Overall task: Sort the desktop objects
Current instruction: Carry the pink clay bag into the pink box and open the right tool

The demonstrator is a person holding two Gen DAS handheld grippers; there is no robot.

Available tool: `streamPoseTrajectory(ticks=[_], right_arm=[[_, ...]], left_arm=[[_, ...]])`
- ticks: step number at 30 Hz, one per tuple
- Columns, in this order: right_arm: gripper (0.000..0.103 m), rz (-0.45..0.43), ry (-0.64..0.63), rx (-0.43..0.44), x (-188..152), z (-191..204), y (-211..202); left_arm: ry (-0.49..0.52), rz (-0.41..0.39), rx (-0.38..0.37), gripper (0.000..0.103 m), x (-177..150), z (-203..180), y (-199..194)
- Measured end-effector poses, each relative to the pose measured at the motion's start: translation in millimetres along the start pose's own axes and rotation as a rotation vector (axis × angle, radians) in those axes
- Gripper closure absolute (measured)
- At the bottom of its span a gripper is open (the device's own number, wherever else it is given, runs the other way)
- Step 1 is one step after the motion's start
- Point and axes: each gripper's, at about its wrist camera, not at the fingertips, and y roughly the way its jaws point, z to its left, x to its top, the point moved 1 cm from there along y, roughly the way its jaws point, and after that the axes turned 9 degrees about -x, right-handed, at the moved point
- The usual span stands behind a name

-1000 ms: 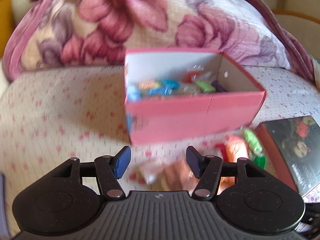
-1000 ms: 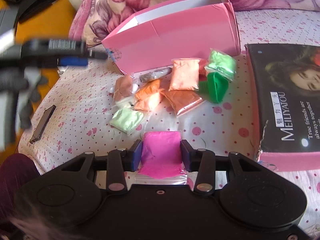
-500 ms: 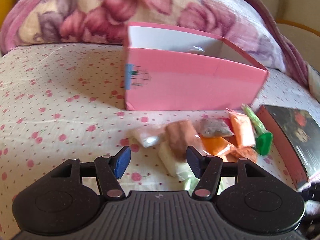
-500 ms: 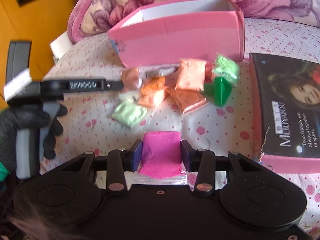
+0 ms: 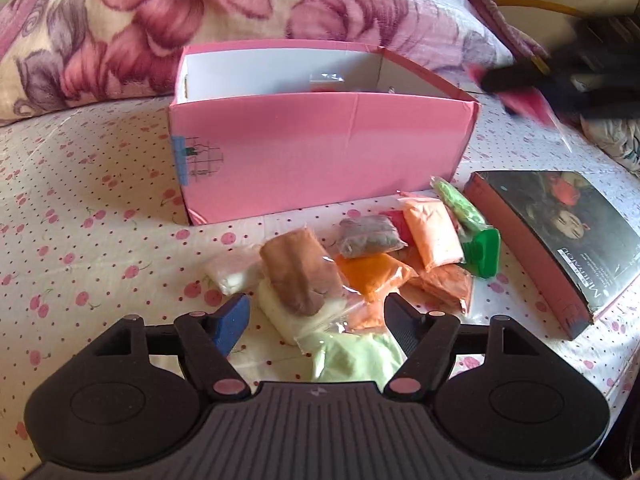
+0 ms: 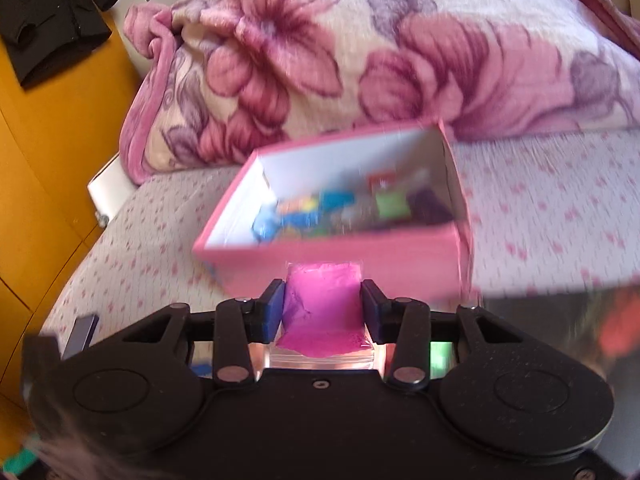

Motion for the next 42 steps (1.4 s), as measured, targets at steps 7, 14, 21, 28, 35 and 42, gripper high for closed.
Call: streamPoseTrajectory(ticks=[7, 14, 21, 28, 35, 42], right_arm=[[0.062, 0.033, -0.087, -0.029, 41, 18, 51], [0.062, 0.064, -0.145, -0.053, 69, 28, 89], [0.062, 0.138, -0.178, -0.095, 93, 30, 128], [0.062, 0.213, -0.259, -0.150, 104, 34, 162], [0.062, 0.291, -0.293, -0.239, 99, 26, 182], [0.032, 0.315, -0.333, -0.303, 88, 24, 183]], left_arm=[[-0.033, -0.001, -0.009, 0.030, 4, 11, -3], [-0.075, 0.008, -0.017, 0.030, 4, 20, -1], [-0.101, 0.009, -0.033, 0.030, 4, 23, 0], [-0.110, 0.009, -0.032, 0.030, 3, 25, 2], [-0.118, 0.010, -0.030, 0.030, 3, 27, 3], [-0.119, 0.003, -0.031, 0.030, 4, 28, 3]])
